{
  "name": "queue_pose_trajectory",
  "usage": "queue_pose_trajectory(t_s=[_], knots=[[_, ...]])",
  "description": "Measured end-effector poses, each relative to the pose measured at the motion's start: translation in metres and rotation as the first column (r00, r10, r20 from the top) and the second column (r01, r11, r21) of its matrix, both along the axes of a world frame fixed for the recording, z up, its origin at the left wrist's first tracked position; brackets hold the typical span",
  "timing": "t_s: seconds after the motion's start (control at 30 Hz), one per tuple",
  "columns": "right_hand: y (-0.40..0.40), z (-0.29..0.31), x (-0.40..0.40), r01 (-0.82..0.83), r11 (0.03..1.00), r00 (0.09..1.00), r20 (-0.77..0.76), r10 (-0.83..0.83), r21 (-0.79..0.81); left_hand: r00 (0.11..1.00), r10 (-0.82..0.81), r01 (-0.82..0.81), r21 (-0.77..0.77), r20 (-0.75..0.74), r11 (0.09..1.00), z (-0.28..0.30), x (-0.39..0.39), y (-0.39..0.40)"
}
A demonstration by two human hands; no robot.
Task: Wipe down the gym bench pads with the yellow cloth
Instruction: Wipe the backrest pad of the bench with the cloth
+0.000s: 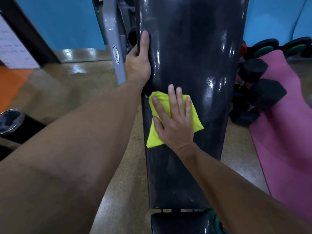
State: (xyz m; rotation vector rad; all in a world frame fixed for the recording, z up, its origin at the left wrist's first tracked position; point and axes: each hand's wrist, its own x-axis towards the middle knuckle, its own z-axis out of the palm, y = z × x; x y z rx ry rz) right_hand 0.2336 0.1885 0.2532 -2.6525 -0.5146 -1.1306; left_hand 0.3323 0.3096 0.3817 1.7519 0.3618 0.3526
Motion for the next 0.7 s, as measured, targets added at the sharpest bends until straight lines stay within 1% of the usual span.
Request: queue_pose_trajectory(t_s=[0.07,0.13,0.2,0.3,0.4,0.47,0.53,0.6,0.7], knots=[[0.017,0.002,0.001,0.008,1.000,1.000,-0.002,-0.008,0.019,1.000,0.009,-0.009,0.003,0.006,1.000,-0.001,0.001,0.000],[0.027,0.000,-0.002,-0.048,0.999,0.999,-0.015,0.048,-0.016,1.000,0.004,-0.004,0.014,-0.004,1.000,0.000,0.000,-0.001],[0.021,-0.006,-0.006,-0.117,0.991,0.993,-0.022,0.116,-0.061,1.000,0.005,-0.005,0.030,-0.020,1.000,0.001,0.001,-0.002],[-0.003,-0.010,-0.008,-0.173,0.983,0.985,-0.021,0.172,-0.064,0.999,0.014,-0.013,0.052,-0.031,0.999,0.004,0.000,-0.003],[-0.014,-0.006,-0.003,-0.084,0.996,0.996,-0.005,0.084,-0.010,0.999,0.024,-0.021,0.065,-0.038,0.998,0.004,-0.001,-0.002],[-0.001,0.000,0.000,-0.008,0.999,1.000,-0.004,0.008,0.046,0.999,0.017,-0.015,0.047,-0.052,0.999,0.002,-0.001,-0.001],[0.018,0.002,-0.002,-0.009,0.998,1.000,-0.019,0.010,0.055,0.998,0.004,-0.002,0.045,-0.056,0.999,0.000,0.000,-0.001],[0.029,-0.003,-0.007,-0.090,0.996,0.996,-0.028,0.090,-0.024,0.998,0.008,-0.004,0.064,-0.060,0.998,0.000,0.001,0.000],[0.016,-0.015,-0.016,-0.204,0.964,0.979,-0.040,0.200,-0.172,0.999,0.006,-0.003,0.069,-0.047,0.998,0.001,0.003,0.000]])
